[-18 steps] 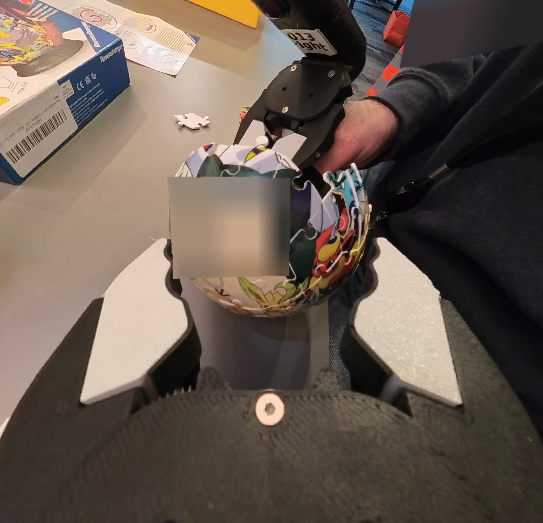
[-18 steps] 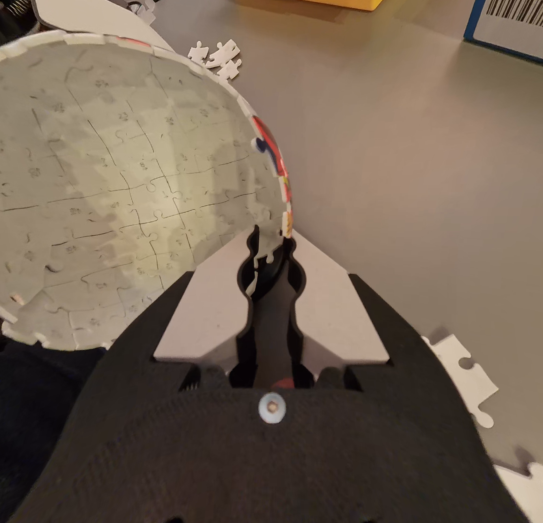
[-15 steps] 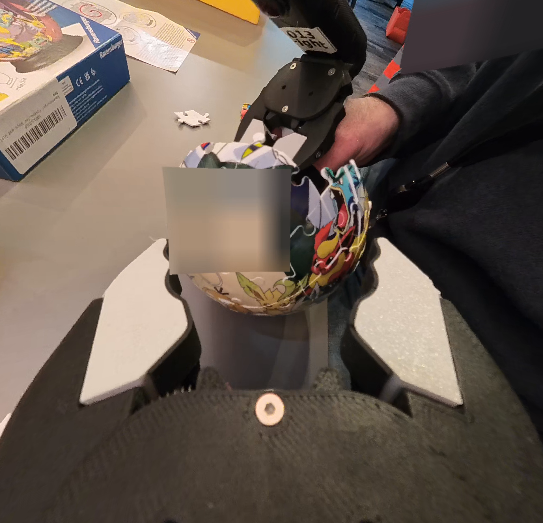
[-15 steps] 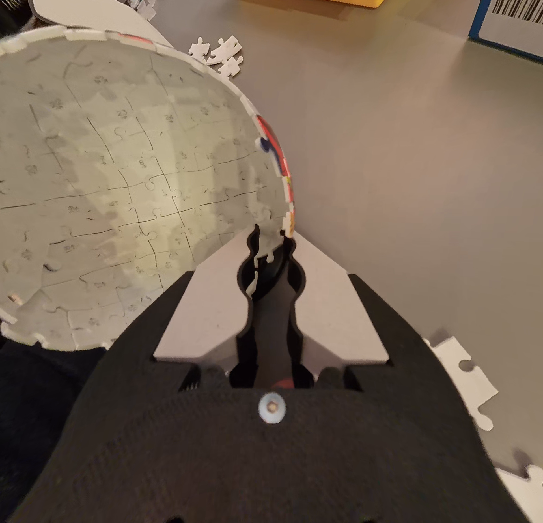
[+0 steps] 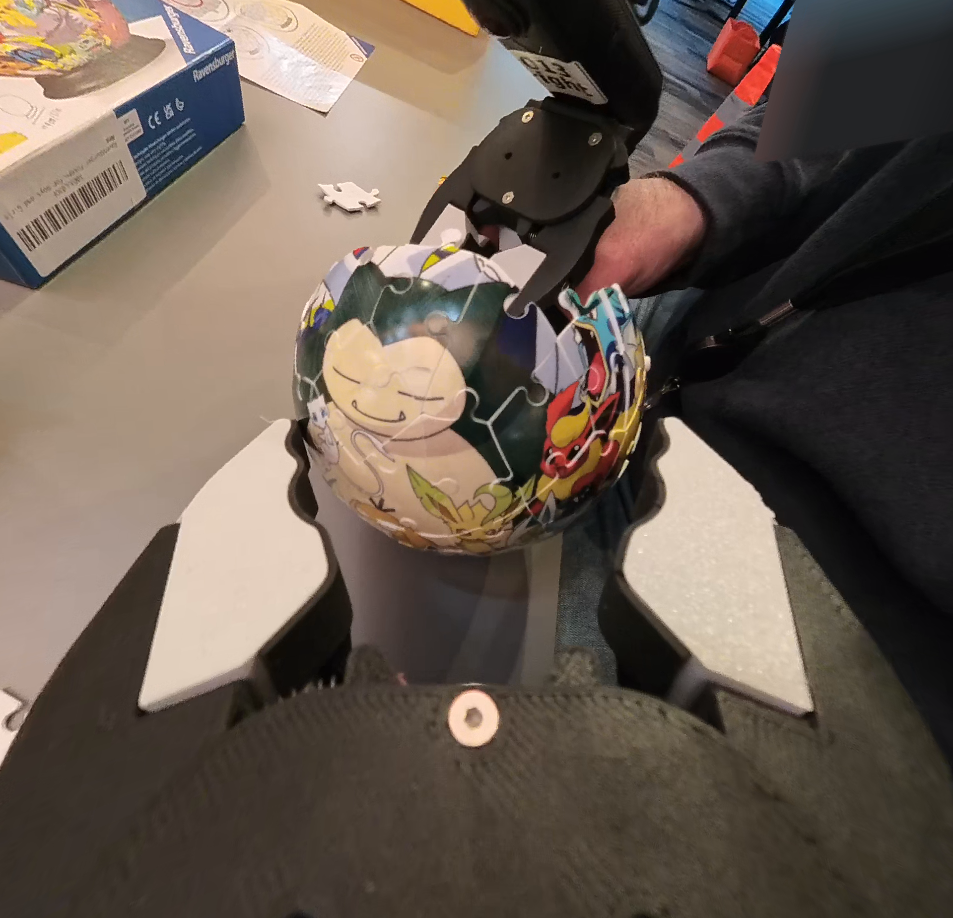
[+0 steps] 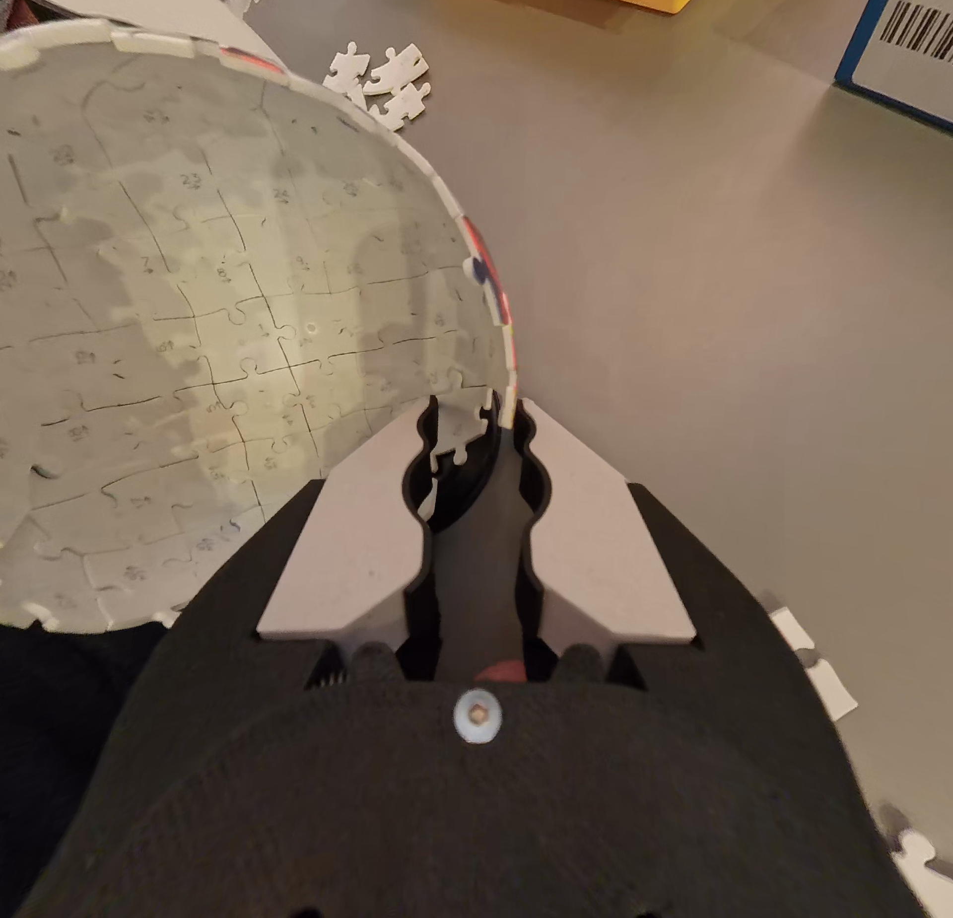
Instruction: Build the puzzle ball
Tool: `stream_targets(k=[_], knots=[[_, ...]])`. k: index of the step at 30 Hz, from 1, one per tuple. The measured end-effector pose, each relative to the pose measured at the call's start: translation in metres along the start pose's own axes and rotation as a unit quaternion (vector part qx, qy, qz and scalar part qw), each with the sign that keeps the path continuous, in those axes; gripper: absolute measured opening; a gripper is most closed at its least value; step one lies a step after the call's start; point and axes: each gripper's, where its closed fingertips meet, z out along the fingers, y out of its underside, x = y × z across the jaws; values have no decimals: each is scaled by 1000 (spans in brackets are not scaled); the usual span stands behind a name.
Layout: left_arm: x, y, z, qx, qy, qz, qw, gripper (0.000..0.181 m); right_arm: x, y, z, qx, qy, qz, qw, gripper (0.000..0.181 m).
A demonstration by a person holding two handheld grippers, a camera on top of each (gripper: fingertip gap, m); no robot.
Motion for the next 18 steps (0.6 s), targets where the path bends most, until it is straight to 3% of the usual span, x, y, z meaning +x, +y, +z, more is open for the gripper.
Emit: stream_targets(k=[13, 18], knots=[[0, 0, 0, 8, -6, -8, 1000, 119, -2, 1, 2, -18, -3, -46, 999, 25], [-1, -1, 1, 8, -6, -6, 1000, 120, -1, 1, 1, -16, -18, -13, 1000, 22]])
